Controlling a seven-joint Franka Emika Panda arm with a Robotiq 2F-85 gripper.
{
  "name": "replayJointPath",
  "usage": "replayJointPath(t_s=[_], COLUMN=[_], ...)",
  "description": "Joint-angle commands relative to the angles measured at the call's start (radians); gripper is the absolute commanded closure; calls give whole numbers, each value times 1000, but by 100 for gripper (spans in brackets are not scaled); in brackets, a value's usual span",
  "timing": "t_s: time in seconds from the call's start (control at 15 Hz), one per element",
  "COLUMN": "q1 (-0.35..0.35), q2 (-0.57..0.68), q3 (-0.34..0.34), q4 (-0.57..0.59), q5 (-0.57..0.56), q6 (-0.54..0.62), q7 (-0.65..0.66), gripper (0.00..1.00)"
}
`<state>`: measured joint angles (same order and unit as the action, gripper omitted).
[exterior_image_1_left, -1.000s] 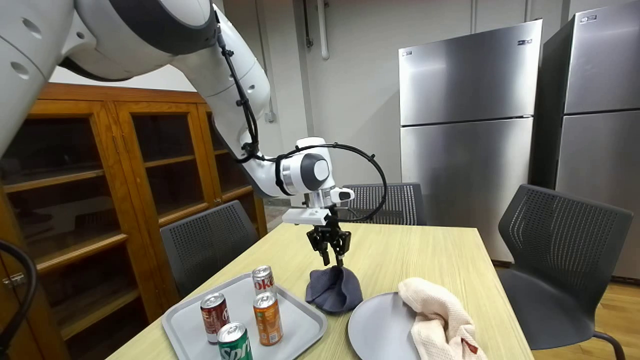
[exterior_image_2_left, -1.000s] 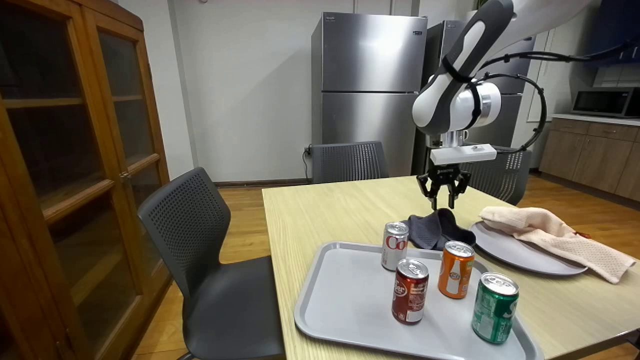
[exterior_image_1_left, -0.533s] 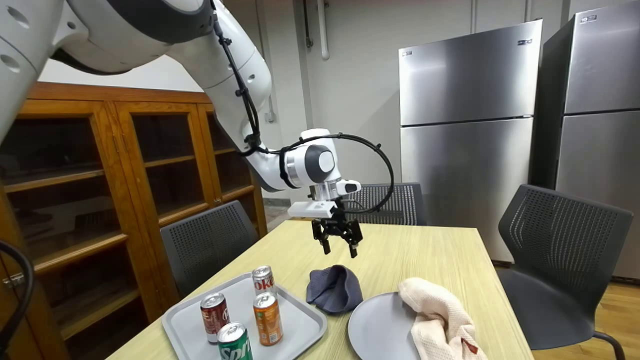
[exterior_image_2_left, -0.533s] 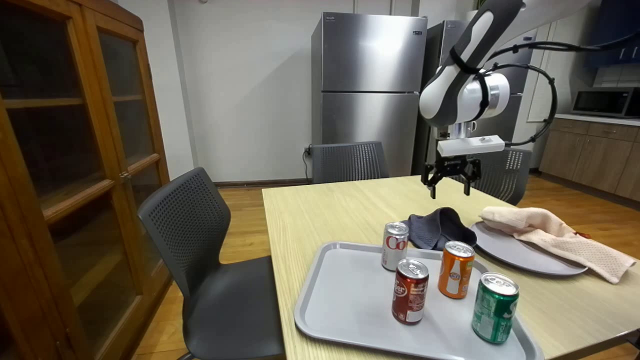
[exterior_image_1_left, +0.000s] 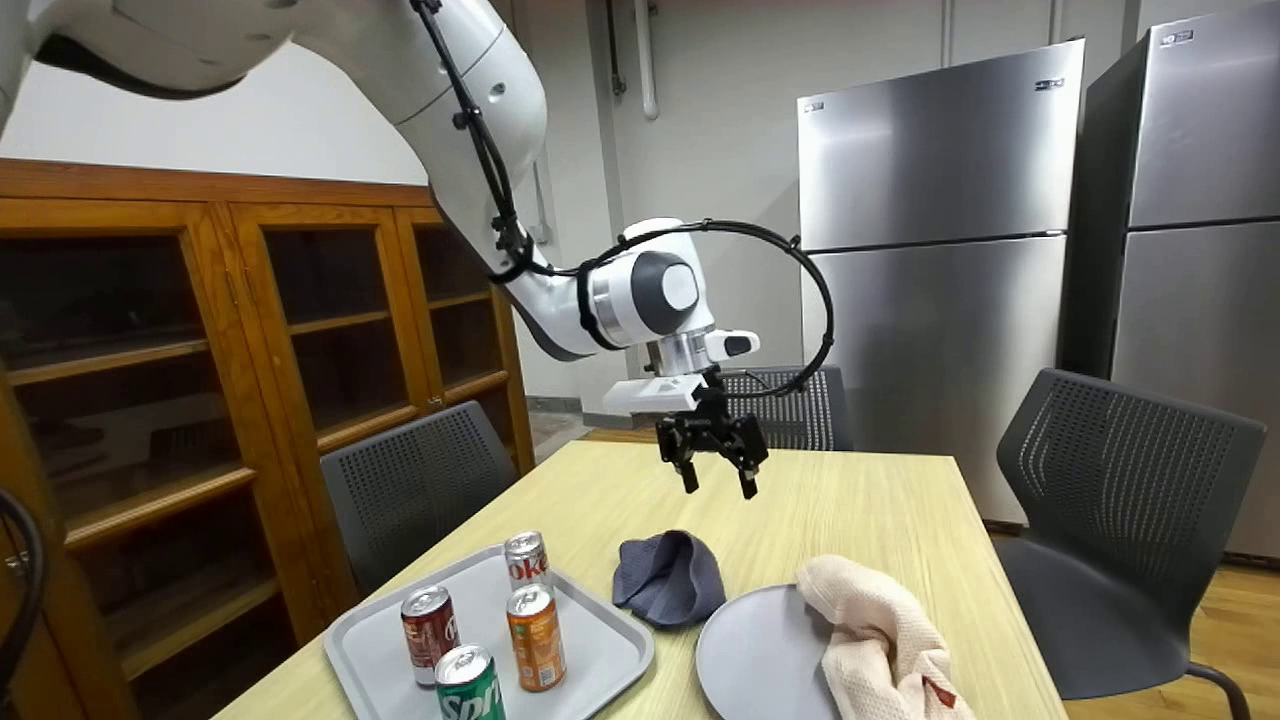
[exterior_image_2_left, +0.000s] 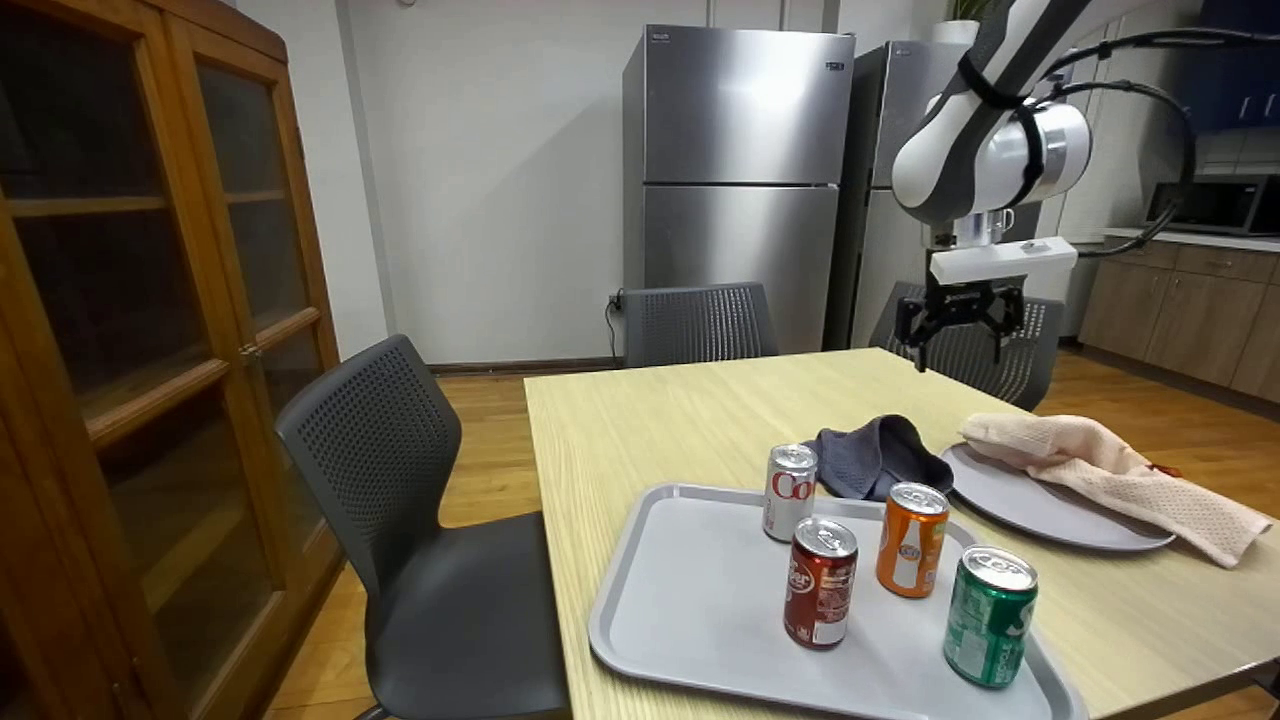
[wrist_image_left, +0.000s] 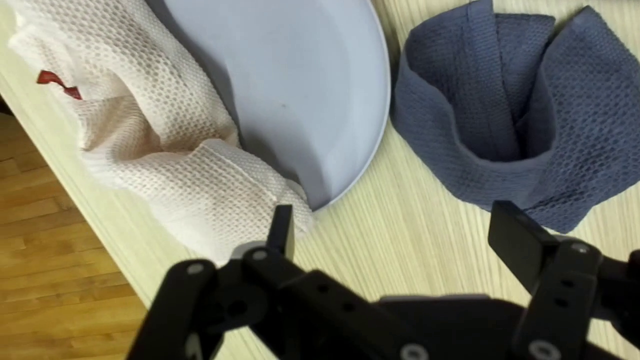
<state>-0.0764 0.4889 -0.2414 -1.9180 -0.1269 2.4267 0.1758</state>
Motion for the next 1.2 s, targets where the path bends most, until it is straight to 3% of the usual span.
replayJointPath(t_s=[0.0,0.33,0.8,0.87,1.13], q1=[-25,-72,-169,-148,-165], q2=[-64,-67,-56,-31,-31], q3=[-18,-42,-3,-18,-11], q4=[-61,-76,-81,-60,-65], q5=[-28,-53,-47,-46,-46], q6=[3,14,-17,-2,-2], q7=[0,-55,-369,-288,-340], gripper=[0,0,0,0,0])
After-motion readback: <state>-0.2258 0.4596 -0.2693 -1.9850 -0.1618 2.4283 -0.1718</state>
